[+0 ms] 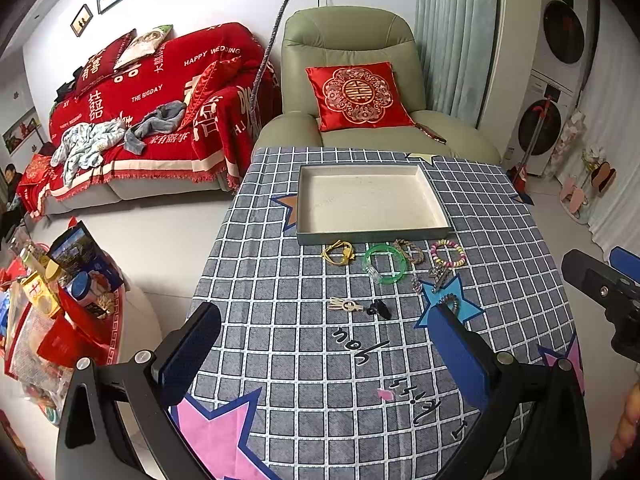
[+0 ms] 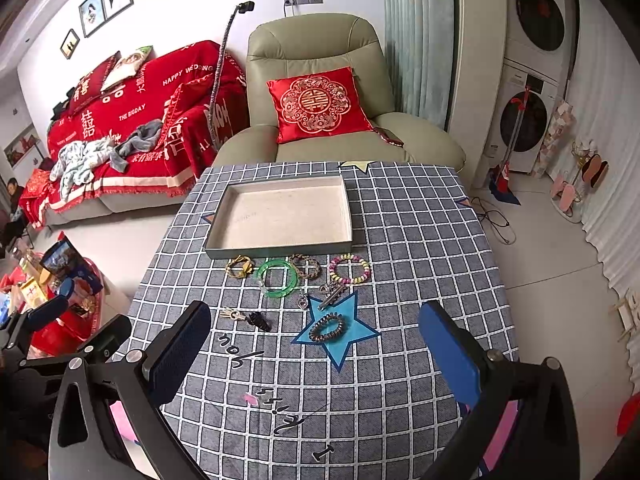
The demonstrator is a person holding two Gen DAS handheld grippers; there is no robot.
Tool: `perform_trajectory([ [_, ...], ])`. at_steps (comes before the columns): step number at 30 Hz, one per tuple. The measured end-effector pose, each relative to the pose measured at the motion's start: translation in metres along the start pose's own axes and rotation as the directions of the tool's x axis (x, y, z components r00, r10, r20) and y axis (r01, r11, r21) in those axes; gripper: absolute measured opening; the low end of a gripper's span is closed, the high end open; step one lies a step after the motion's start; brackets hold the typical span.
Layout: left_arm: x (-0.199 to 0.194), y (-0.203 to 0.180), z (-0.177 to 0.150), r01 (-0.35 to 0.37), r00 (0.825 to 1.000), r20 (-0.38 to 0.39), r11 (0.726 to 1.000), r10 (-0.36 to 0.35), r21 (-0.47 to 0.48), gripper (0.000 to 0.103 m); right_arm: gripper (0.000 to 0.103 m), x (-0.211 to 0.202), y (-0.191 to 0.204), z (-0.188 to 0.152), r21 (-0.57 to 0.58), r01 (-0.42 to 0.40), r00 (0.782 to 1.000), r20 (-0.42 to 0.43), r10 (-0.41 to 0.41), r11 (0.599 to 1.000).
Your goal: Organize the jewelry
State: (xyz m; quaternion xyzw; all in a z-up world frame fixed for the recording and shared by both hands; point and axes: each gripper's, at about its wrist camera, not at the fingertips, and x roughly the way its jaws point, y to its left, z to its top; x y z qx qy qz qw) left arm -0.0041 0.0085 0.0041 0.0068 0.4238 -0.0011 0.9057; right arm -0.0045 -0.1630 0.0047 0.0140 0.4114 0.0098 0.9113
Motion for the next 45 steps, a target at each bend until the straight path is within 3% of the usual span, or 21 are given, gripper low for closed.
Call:
perform_trajectory([
  [45, 0.0027, 0.0047, -0.0076, 0.001, 1.000, -0.007, 1.000, -0.001, -0.004, 0.103, 0.103, -0.0015, 0.0026, 0.0004, 0.002, 0.001, 1.000, -0.005, -0.001, 1.000],
])
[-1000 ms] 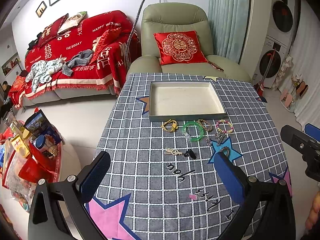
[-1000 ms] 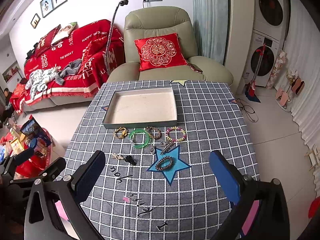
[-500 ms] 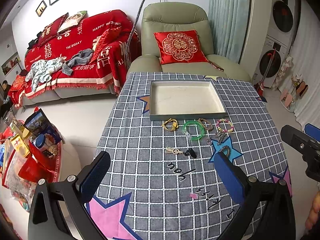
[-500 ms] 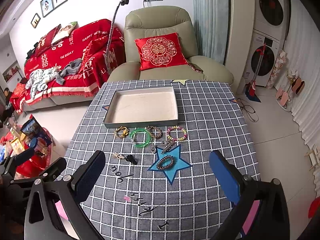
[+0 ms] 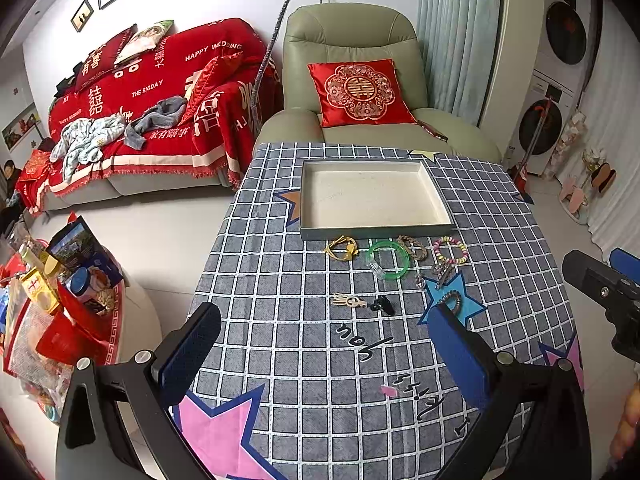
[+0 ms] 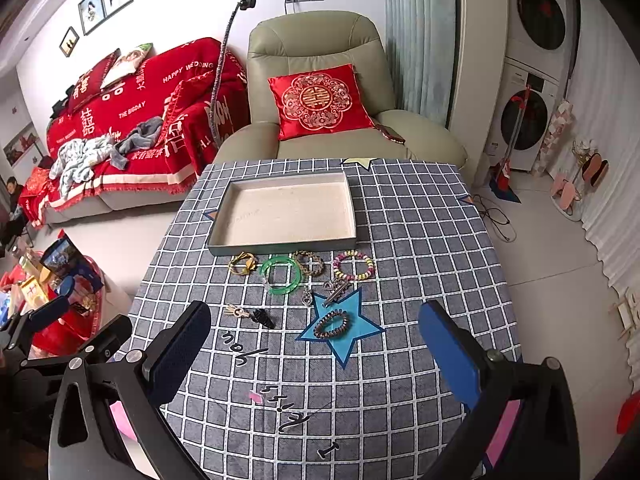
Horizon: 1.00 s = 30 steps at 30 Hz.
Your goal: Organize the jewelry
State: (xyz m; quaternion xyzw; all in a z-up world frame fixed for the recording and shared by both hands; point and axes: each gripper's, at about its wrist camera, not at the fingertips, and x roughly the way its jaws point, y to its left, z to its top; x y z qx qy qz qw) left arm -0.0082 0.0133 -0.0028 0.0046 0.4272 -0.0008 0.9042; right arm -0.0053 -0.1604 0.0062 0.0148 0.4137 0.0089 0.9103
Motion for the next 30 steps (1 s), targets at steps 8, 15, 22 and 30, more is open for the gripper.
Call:
perform_trajectory([
  [8, 0.008, 0.005, -0.004, 0.007, 1.000, -0.019, 1.000, -0.007, -0.003, 0.103, 0.103, 0.004, 0.011, -0.007, 0.010, 0.013, 1.000, -0.015, -0.013, 1.000],
  [15, 0.033, 0.016, -0.005, 0.035, 0.995, -0.099, 0.999, -0.033, 0.018, 0.103, 0.103, 0.025, 0.005, -0.012, 0.070, 0.037, 0.996, -0.089, -0.031, 0.997],
  [22, 0.086, 0.036, -0.012, 0.087, 0.967, -0.244, 0.996, -0.077, 0.030, 0.103, 0.103, 0.064, -0.003, -0.030, 0.147, 0.092, 0.970, -0.239, -0.054, 0.985],
  [30, 0.163, 0.039, -0.021, 0.106, 0.910, -0.398, 0.993, -0.119, -0.054, 0.103, 0.103, 0.114, -0.018, -0.063, 0.261, 0.161, 0.927, -0.372, -0.055, 0.952],
])
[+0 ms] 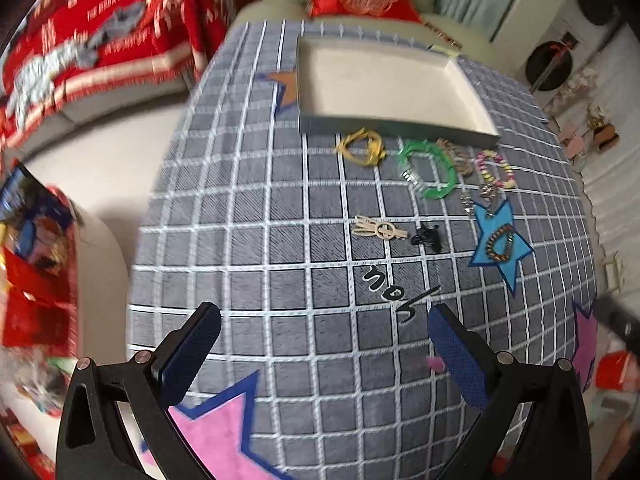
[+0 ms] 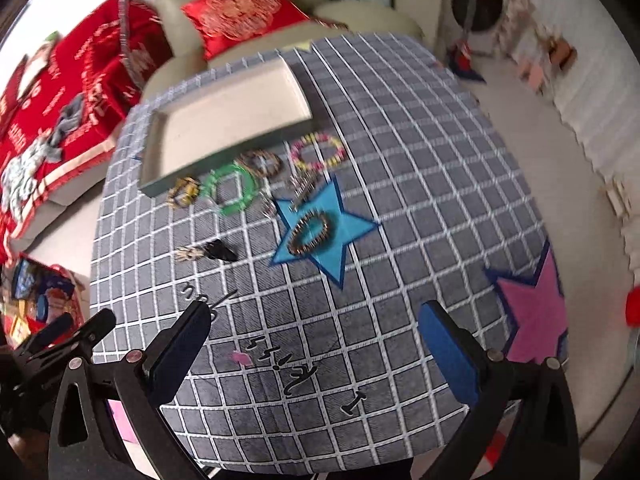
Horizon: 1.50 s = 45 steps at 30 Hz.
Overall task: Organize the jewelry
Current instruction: 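Grasp the cream bunny clip with the left tool while the right tool grasps the brown coiled hair tie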
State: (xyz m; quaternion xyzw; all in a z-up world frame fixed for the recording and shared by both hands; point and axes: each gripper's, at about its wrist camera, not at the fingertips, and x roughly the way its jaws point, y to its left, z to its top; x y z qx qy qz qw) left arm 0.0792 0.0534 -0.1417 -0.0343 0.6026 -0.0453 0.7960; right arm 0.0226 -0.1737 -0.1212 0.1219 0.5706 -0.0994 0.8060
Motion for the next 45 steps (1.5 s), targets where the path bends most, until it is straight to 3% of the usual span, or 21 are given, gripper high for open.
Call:
perform_trajectory([
  [6, 0.057, 0.004, 0.019, 0.015, 0.994, -0.104, 0.984, -0.034, -0.179, 0.103, 0.103, 0.040, -0.010, 0.005, 0.024, 0.005, 0.999, -0.045, -0.004, 1.000],
  [13, 0.101, 0.007, 0.030, 0.002, 0.988, -0.142, 0.925, -0.060, -0.379, 0.103, 0.103, 0.092, -0.013, 0.029, 0.045, -0.011, 0.997, -0.075, 0.014, 0.999],
  [20, 0.112, -0.012, 0.043, -0.055, 0.993, -0.117, 0.920, 0.011, -0.389, 0.103, 0.103, 0.138, -0.005, 0.054, 0.097, -0.016, 0.996, -0.086, 0.024, 0.995],
  [24, 0.116, -0.023, 0.044, -0.123, 0.988, -0.131, 0.915, 0.078, -0.385, 0.103, 0.103, 0.155, 0.001, 0.055, 0.113, 0.003, 0.992, -0.122, 0.011, 0.994],
  [29, 0.126, -0.043, 0.042, -0.182, 0.981, -0.118, 0.928, 0.151, -0.327, 0.103, 0.100, 0.159, 0.009, 0.052, 0.065, 0.051, 0.993, -0.110, -0.043, 0.997],
  [30, 0.126, -0.046, 0.042, -0.180, 0.982, -0.110, 0.932, 0.152, -0.314, 0.101, 0.094, 0.158, 0.012, 0.052, 0.052, 0.064, 0.993, -0.107, -0.058, 0.997],
  [33, 0.118, -0.067, 0.045, -0.156, 0.987, -0.073, 0.959, 0.143, -0.237, 0.073, 0.075, 0.152, 0.015, 0.047, 0.019, 0.077, 0.993, -0.094, -0.075, 0.997],
  [35, 0.115, -0.079, 0.046, -0.139, 0.990, -0.056, 0.974, 0.131, -0.179, 0.048, 0.058, 0.148, 0.023, 0.044, -0.008, 0.090, 0.992, -0.090, -0.091, 0.996],
  [36, 0.116, -0.085, 0.046, -0.134, 0.991, -0.051, 0.979, 0.127, -0.153, 0.048, 0.045, 0.145, 0.025, 0.041, -0.020, 0.095, 0.991, -0.088, -0.097, 0.995],
  [37, 0.115, -0.093, 0.046, -0.123, 0.992, -0.041, 0.984, 0.118, -0.132, 0.036, 0.036, 0.141, 0.023, 0.040, -0.030, 0.091, 0.992, -0.086, -0.093, 0.995],
  [39, 0.116, -0.097, 0.045, -0.076, 0.997, -0.020, 0.991, 0.074, -0.107, 0.034, 0.031, 0.137, 0.020, 0.038, -0.036, 0.064, 0.994, -0.087, -0.067, 0.997],
  [42, 0.109, -0.086, 0.033, 0.009, 1.000, -0.009, 0.995, -0.010, -0.098, 0.034, 0.011, 0.128, 0.010, 0.037, -0.027, -0.005, 0.995, -0.095, 0.002, 1.000],
  [45, 0.103, -0.077, 0.029, 0.049, 0.999, 0.001, 0.996, -0.049, -0.081, 0.034, 0.011, 0.118, -0.009, 0.041, -0.006, -0.076, 0.992, -0.101, 0.075, 0.997],
])
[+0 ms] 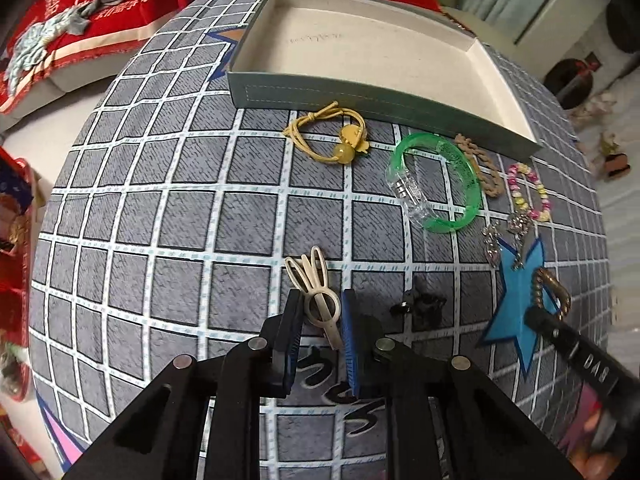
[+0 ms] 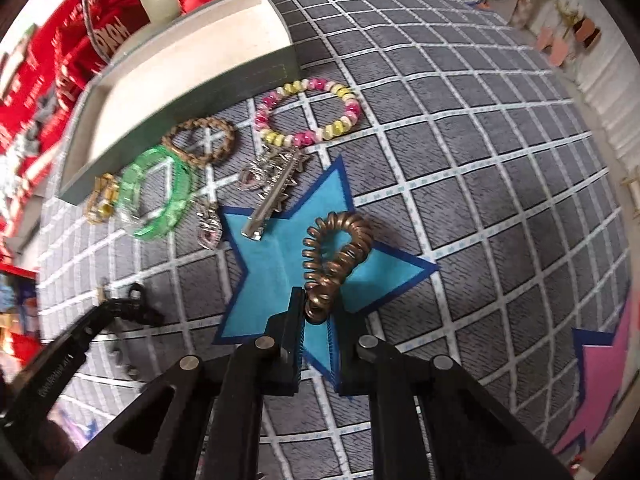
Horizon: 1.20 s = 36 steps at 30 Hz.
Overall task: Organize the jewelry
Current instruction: 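Grasp the cream bunny clip with the left tool while the right tool grasps the brown coiled hair tie, then carry both items into the tray and open both tools to release them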
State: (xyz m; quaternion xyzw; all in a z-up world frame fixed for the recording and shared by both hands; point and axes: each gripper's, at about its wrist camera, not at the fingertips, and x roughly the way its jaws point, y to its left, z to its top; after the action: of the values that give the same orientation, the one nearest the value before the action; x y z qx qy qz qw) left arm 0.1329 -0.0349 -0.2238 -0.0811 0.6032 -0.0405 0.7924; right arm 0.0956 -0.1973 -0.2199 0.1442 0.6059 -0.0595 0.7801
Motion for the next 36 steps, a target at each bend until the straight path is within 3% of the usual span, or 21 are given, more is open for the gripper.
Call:
perform_trajectory([
  [8, -0.034, 0.027, 0.014, 0.021, 0.999, 0.047, 0.999, -0.023, 0.032, 0.034, 0.011, -0.033, -0.018, 0.037, -0.019, -0.124, 0.992, 0.023, 0.124, 0.992],
  [18, -0.055, 0.058, 0.087, 0.036, 0.984, 0.172, 0.996, -0.051, 0.087, 0.034, 0.011, -0.055, -0.003, 0.104, -0.082, -0.208, 0.972, 0.093, 0.215, 0.975],
  [26, -0.030, 0.053, 0.151, 0.025, 0.975, 0.216, 0.994, -0.048, 0.107, 0.034, 0.011, -0.018, 0.040, 0.169, -0.150, -0.231, 0.964, 0.101, 0.248, 0.961],
  [36, 0.029, 0.038, 0.213, -0.055, 0.978, 0.207, 0.989, 0.027, 0.134, 0.034, 0.011, 0.043, 0.075, 0.234, -0.233, -0.215, 0.972, 0.044, 0.231, 0.948],
])
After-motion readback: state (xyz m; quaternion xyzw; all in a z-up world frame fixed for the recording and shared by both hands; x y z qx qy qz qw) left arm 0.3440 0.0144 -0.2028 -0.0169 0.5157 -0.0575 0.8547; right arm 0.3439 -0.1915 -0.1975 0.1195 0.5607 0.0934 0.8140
